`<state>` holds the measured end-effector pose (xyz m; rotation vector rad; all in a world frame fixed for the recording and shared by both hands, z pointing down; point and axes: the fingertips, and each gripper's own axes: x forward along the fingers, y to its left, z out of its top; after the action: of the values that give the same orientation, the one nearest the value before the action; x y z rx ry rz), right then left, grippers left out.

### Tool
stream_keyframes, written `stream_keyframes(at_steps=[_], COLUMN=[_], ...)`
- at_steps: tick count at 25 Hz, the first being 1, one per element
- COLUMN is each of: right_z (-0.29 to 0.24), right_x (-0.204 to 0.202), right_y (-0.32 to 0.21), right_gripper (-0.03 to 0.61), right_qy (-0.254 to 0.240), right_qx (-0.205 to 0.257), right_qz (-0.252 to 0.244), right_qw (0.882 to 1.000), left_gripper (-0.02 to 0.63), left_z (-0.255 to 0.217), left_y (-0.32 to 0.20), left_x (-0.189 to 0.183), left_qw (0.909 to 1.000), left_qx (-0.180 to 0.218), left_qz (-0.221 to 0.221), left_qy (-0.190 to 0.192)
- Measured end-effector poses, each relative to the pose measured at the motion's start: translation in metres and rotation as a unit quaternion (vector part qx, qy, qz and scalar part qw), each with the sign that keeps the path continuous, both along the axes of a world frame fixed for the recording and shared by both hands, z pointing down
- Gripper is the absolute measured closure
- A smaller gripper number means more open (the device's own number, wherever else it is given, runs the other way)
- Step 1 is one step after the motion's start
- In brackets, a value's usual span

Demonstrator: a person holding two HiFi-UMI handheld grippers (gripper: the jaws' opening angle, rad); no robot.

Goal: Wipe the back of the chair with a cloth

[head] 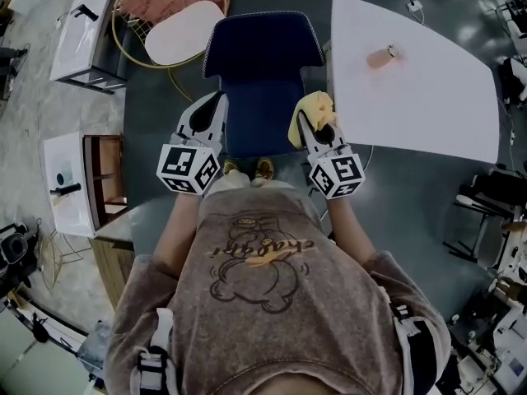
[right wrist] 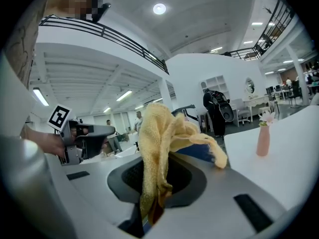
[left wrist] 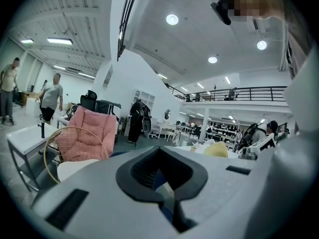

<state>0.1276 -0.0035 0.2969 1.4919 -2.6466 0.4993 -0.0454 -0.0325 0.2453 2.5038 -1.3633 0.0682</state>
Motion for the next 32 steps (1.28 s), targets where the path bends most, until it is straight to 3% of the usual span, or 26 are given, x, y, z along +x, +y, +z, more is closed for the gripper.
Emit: stream_keyframes(at_steps=[16, 23, 32], right_z=[0.065, 0.105, 0.127], right_x=[-0.003, -0.009, -0.010], right_y=[-0.049, -0.072, -0.103], right_gripper=[0.508, 0.508, 0.508], right_qy=[0.024, 0.009, 0.016], right_qx=[-0.021, -0.031, -0.034], right_qz=[0.035, 0.030, 0.034], right_qw=[0.999, 0.999, 0.999], left_gripper=[0.604, 0.604, 0.604], left_z=[0.077, 0.116, 0.132], left_y=[-0.059, -0.086, -0.097], left_x=[-0.003, 0.007, 0.004], left_qw=[0.9991, 0.9985, 0.9980], left_qx=[-0.026, -0.034, -0.052], left_qz=[0.033, 0.040, 0.035], left_qy=[-0.010, -0.014, -0.014])
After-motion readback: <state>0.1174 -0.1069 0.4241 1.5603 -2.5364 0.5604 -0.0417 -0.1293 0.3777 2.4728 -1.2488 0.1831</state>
